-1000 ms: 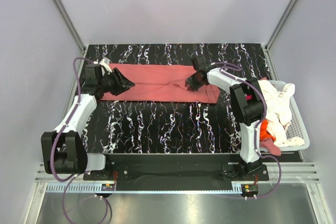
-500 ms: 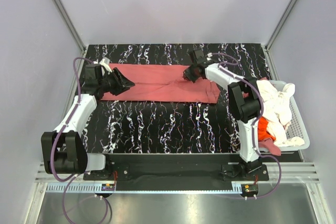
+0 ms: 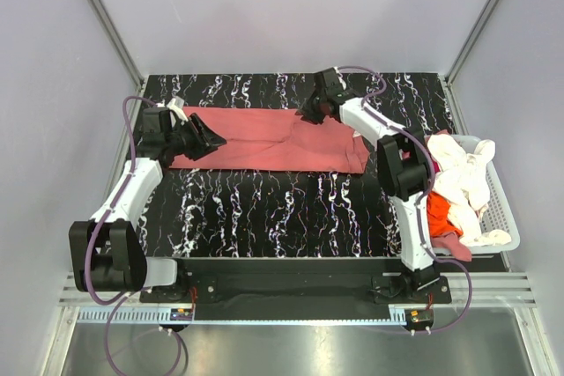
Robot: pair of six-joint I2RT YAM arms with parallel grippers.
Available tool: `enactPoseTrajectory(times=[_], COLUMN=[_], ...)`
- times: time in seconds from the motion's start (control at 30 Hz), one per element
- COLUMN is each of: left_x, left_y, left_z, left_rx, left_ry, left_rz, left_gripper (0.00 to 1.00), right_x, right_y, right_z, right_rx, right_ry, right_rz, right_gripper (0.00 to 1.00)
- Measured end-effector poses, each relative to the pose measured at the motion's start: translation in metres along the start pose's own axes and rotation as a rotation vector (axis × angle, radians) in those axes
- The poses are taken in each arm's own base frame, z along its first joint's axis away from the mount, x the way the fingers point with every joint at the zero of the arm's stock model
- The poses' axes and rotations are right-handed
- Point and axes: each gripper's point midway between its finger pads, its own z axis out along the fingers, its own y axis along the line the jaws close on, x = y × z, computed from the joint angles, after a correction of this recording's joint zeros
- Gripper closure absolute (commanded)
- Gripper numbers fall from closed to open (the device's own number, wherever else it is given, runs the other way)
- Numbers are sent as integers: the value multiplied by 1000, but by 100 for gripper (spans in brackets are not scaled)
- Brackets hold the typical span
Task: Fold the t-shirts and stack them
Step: Fold the tshirt
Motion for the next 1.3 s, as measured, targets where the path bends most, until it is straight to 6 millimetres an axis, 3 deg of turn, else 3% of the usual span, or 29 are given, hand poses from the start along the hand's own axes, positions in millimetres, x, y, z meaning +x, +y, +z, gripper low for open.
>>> enactPoseTrajectory(times=[0.13, 0.27, 0.5, 0.6, 0.8, 1.0, 1.17, 1.3], left_x=[2, 4, -9, -15, -20, -16, -15, -5], left_y=[5, 21, 62, 80, 109, 146, 155, 160], left_z=[5, 27, 95, 112, 106, 93, 87, 75], left_rx=[-10, -51, -160, -219, -357, -520, -577, -616], left_ry=[13, 71, 171, 176, 149, 125, 101, 71], left_rz=[-10, -63, -176, -187, -182, -185, -192, -218], left_gripper=[51, 51, 52, 51, 51, 52, 52, 53], right_x=[4, 14, 43, 53, 58, 45, 36, 21], right_y=[-7, -18, -82, -111, -151, -182, -205, -206], right_z=[-21, -47, -75, -82, -97, -104, -96, -83], right_rx=[13, 32, 215, 300, 411, 521, 606, 626], right_ry=[12, 36, 80, 96, 111, 91, 96, 92], right_rz=[-52, -85, -108, -138, -180, -217, -286, -340], right_gripper=[65, 69, 70, 70, 71, 71, 71, 71])
